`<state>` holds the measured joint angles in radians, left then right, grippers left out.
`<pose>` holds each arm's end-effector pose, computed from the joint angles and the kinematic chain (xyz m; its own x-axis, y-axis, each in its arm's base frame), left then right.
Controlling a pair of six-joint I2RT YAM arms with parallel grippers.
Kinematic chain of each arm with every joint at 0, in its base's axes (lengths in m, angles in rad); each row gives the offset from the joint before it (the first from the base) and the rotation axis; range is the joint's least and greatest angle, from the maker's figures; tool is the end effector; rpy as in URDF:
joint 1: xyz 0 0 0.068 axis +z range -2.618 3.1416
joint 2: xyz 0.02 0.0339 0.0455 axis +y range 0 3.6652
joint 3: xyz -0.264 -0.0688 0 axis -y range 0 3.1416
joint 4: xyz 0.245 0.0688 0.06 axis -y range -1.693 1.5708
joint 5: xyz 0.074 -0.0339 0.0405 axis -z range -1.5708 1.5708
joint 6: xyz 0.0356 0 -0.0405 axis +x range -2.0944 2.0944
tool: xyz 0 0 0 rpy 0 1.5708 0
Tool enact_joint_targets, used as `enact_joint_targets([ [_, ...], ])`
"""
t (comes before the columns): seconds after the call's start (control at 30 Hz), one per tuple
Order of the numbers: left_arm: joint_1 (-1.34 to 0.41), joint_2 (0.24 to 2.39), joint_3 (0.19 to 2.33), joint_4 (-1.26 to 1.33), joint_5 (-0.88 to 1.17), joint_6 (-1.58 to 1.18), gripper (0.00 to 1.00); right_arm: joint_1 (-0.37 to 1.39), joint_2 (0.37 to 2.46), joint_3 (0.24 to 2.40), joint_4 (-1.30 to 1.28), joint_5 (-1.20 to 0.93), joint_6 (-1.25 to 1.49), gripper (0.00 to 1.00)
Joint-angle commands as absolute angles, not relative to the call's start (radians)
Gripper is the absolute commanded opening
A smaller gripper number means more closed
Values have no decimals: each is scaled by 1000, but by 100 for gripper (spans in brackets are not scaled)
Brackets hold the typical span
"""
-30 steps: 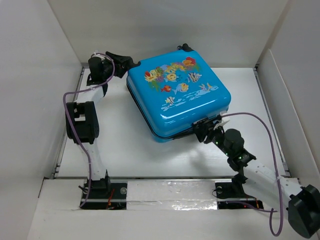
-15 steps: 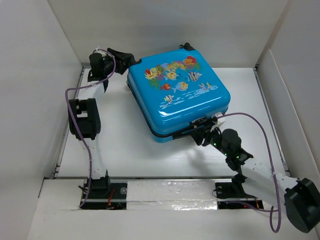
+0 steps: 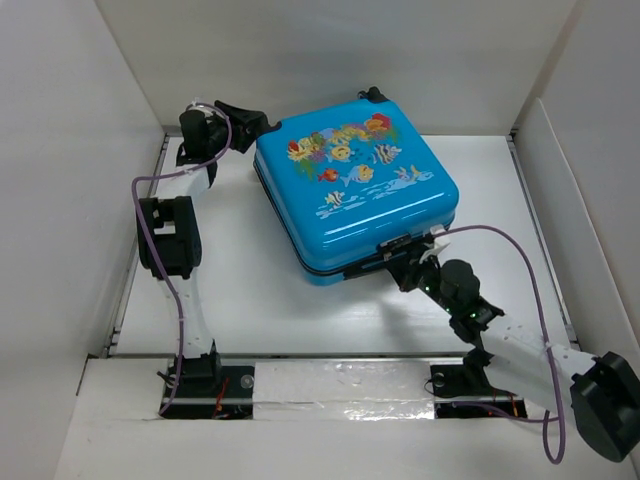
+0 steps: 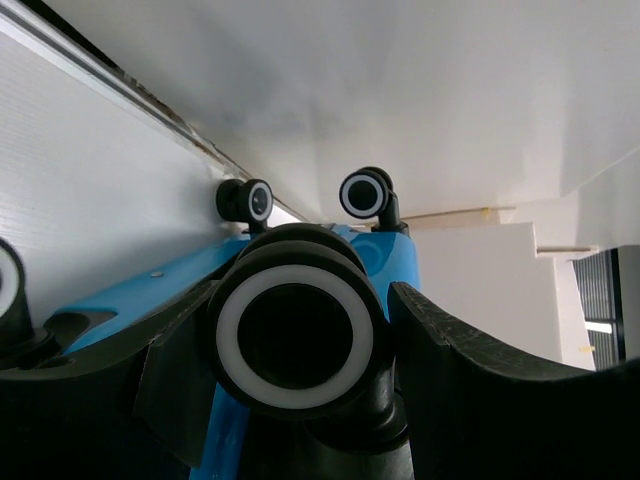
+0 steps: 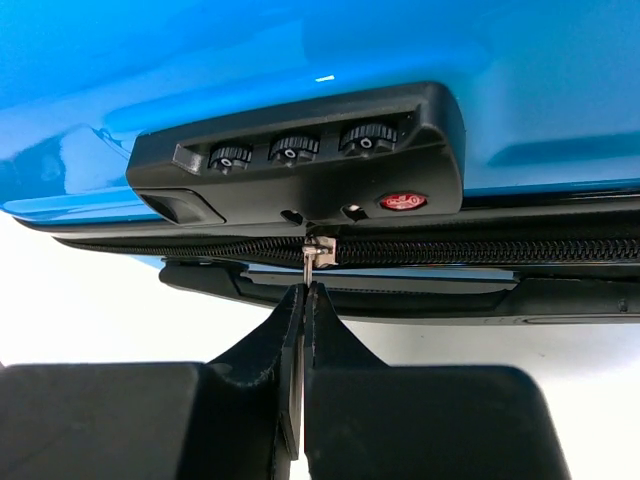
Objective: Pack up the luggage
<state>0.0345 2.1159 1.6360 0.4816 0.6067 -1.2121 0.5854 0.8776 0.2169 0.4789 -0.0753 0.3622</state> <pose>0.5056 -0.0029 0.2795 -0.5064 -0.7872 -0.3520 0.1917 0.2952 -0.9360 0.1563 0.1068 0.1938 -0.3580 0.1866 -0.9149 -0.5195 0.7744 0.3612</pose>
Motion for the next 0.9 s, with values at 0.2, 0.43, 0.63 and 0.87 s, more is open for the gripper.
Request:
enact_joint_targets([
  [0.2, 41, 2007, 1533, 718, 580, -1229, 0, 882, 981, 274, 635, -75, 489, 0],
  [0.43, 32, 1942, 1421, 810, 552, -1241, 0, 915, 1042, 288, 678, 170, 508, 0],
  [0.63, 54, 1911, 1382, 792, 537, -1207, 0, 651, 967, 322, 654, -7, 450, 0],
  [0.87, 31, 1829, 1263, 801, 468, -1210, 0, 261, 1034, 586, 496, -375, 399, 0],
])
